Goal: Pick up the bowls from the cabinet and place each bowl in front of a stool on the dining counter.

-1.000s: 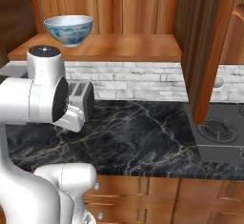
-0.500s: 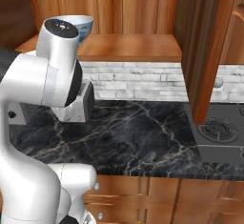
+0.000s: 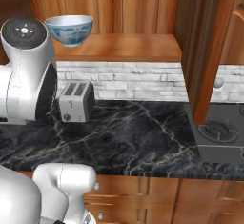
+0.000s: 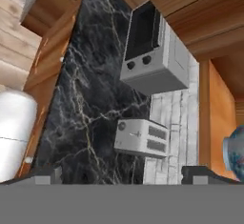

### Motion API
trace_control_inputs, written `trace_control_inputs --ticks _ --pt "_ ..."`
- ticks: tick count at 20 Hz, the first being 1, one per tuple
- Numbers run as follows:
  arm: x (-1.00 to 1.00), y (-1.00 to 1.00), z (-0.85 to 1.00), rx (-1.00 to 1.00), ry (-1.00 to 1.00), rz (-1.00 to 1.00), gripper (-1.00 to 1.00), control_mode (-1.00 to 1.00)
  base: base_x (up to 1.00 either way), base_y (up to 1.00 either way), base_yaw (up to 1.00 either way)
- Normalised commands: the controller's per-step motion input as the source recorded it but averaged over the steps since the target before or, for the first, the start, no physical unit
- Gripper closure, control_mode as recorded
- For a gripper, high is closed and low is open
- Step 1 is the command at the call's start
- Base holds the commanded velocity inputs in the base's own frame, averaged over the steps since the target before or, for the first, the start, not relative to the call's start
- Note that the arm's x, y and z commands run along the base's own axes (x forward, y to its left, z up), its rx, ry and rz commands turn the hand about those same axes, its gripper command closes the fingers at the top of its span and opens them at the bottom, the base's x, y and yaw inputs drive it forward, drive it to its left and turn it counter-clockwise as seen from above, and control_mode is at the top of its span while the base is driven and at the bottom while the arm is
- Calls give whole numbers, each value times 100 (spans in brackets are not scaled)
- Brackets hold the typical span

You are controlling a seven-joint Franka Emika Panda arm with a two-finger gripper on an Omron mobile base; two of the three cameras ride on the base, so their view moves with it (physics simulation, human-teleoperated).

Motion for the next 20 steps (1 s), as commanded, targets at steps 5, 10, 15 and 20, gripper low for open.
trace_control_inputs --ticks 5,10,15,20 --pt "27 1 63 39 -16 -36 -100 -100 0 0 0" --pt "12 1 41 16 -17 -3 -100 -100 0 0 0" --pt "16 6 0 4 -13 4 -100 -100 0 0 0" --pt "29 29 0 0 -20 2 -100 -100 0 0 0"
